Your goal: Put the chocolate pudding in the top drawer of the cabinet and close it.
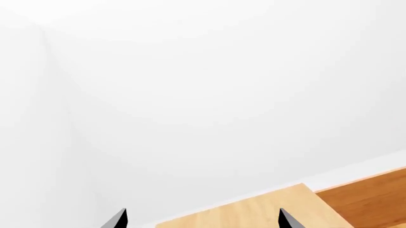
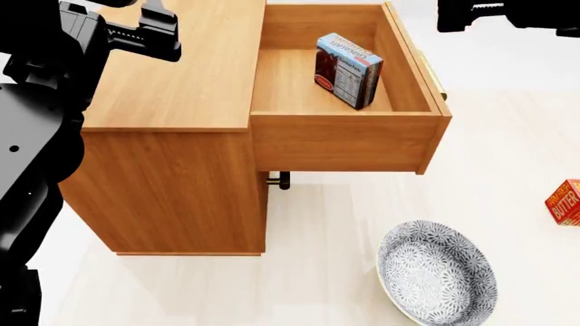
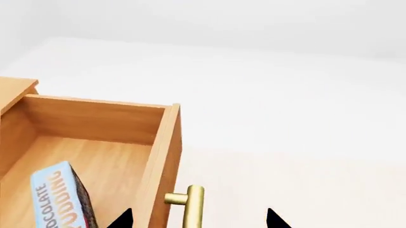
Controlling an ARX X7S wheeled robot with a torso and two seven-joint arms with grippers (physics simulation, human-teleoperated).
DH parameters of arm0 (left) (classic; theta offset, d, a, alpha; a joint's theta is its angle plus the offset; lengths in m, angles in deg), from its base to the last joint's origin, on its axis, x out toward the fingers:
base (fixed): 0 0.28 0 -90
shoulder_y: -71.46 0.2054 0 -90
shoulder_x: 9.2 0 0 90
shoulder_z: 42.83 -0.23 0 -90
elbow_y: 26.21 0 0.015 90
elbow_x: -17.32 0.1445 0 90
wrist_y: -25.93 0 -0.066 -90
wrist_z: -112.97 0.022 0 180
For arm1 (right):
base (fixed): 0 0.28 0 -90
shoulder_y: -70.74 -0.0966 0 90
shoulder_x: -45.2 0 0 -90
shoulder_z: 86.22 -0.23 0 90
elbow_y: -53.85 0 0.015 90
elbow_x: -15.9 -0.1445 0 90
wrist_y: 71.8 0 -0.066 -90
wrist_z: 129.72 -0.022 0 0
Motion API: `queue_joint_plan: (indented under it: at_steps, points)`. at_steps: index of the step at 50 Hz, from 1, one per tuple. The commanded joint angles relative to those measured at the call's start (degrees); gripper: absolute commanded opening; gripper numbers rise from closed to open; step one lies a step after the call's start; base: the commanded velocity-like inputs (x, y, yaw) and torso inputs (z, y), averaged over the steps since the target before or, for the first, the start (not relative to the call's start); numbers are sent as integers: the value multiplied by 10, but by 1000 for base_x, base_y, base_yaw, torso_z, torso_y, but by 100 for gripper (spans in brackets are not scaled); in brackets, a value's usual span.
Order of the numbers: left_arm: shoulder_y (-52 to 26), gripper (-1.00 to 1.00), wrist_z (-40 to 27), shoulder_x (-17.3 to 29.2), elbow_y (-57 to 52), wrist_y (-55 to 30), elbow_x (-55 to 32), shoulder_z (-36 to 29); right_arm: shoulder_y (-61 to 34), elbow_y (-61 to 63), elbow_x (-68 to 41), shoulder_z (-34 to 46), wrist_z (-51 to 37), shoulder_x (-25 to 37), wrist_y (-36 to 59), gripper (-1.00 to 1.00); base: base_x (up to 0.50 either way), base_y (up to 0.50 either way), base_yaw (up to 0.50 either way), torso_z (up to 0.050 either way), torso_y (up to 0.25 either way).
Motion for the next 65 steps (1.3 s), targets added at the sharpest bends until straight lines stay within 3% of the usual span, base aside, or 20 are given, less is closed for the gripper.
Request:
queue_joint_plan:
  at_steps: [1,27,65]
  points:
    - [-1,100,-2,1,0,-2,-1,-1,51,31,-13,-36,-42,40,11,100,0,0,0,0,0]
    - [-3,100,-3,3,0,-4,-2,-4,184,64,-34,-76,-82,58,-20,100,0,0,0,0,0]
    - [-4,100,-3,6,0,-2,-6,-8,260,93,-56,-70,-65,45,-43,100,1,0,0,0,-3]
